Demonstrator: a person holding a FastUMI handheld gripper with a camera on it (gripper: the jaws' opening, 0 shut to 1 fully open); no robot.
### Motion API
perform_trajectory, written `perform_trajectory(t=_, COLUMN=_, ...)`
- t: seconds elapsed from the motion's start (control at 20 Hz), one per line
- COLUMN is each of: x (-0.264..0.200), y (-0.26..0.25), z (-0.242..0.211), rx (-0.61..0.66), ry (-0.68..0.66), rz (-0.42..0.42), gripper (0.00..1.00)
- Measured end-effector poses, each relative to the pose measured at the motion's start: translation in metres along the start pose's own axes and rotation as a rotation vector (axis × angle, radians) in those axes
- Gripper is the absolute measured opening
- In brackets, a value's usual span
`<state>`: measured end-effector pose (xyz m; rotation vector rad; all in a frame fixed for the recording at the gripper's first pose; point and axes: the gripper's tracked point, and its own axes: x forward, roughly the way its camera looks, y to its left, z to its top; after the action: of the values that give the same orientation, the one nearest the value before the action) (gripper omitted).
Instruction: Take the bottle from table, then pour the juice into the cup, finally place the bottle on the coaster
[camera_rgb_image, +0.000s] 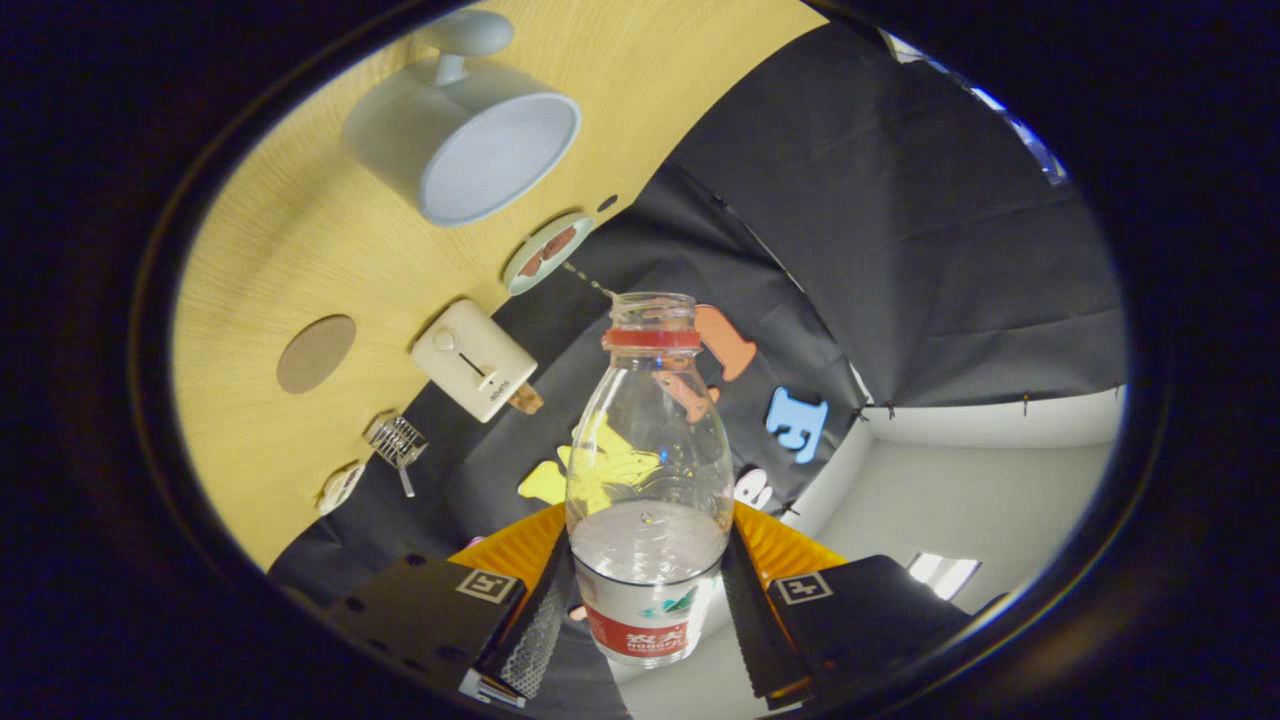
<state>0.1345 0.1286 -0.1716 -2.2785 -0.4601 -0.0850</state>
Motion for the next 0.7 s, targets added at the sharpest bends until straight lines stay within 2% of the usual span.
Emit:
perform_trajectory(t=0.45, x=-0.001, y=0.01, z=0.007, rx=0.017, ry=-0.004, rz=0.03, gripper=0.79)
perform_trajectory(t=0.55, x=0.003, y=0.01, z=0.002, rx=0.066, ry=0.01, rz=0.027, gripper=0.79)
perform_trajectory(t=0.7, x=0.007, y=0.028, z=-0.017, rx=0.215, ry=0.078, rz=0.092, gripper=0.79)
